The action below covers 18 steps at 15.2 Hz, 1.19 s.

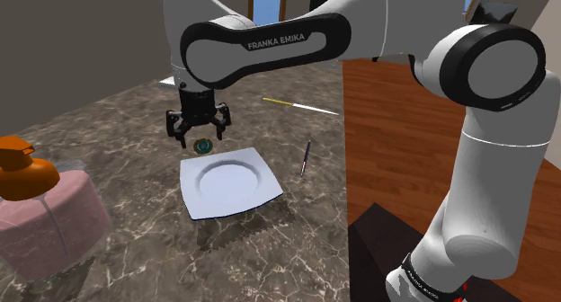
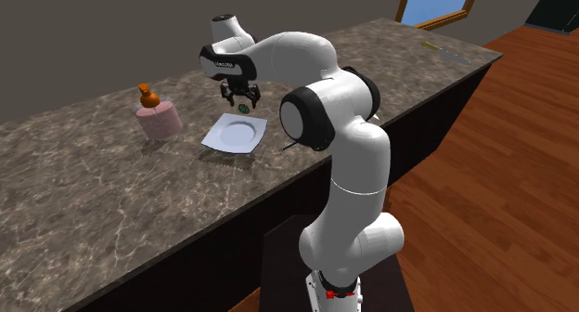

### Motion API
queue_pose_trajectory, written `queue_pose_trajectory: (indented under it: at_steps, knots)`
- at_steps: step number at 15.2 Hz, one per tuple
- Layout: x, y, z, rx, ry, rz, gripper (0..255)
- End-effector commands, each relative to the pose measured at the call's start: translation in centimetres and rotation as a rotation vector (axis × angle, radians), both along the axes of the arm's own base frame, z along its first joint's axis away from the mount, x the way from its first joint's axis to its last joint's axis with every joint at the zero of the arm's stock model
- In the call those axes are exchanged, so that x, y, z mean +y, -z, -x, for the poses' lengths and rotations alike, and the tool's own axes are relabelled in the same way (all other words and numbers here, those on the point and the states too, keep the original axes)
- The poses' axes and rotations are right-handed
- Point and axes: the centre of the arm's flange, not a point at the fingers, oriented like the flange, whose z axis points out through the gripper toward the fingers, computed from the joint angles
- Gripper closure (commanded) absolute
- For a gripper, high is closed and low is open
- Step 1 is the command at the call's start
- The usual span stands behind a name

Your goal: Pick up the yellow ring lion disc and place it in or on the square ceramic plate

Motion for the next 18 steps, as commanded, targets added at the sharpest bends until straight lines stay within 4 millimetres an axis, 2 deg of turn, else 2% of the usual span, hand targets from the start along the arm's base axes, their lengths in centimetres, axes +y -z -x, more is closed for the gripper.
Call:
queue_pose_trajectory:
  at_steps: [1,9,10,18]
  knots:
    - [-0.13,1.4,-0.15,0.0,0.0,0.0,0]
    - [-0.13,1.4,-0.15,0.0,0.0,0.0,0]
    - [-0.13,1.4,-0.15,0.0,0.0,0.0,255]
    - [-0.13,1.39,-0.14,0.0,0.0,0.0,255]
